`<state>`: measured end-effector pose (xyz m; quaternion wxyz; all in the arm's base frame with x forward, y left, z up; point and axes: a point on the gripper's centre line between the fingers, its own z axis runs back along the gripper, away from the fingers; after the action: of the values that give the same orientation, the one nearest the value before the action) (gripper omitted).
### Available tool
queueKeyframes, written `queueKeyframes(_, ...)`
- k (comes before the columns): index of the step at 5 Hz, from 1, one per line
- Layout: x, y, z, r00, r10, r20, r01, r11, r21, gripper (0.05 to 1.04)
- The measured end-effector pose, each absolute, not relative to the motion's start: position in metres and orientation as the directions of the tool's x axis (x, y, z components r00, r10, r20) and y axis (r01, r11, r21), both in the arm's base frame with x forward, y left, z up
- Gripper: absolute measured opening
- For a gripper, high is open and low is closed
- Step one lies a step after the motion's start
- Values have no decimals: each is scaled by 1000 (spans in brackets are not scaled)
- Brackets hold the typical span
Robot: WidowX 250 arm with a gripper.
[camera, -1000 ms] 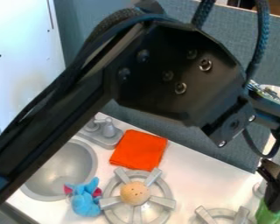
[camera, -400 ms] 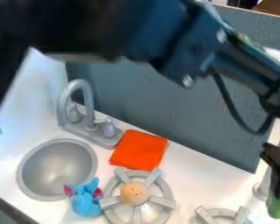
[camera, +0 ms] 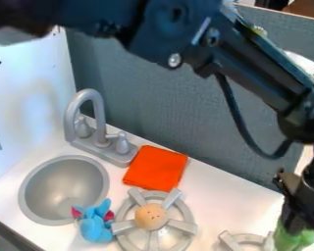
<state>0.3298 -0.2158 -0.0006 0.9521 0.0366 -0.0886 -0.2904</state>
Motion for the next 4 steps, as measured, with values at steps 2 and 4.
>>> queueKeyframes(2, 304, -208, -22, 804, -590, 76, 585, 807, 81, 102)
queueKeyframes(4, 314, -216, -16, 806, -583, 103, 579, 812, 71, 102)
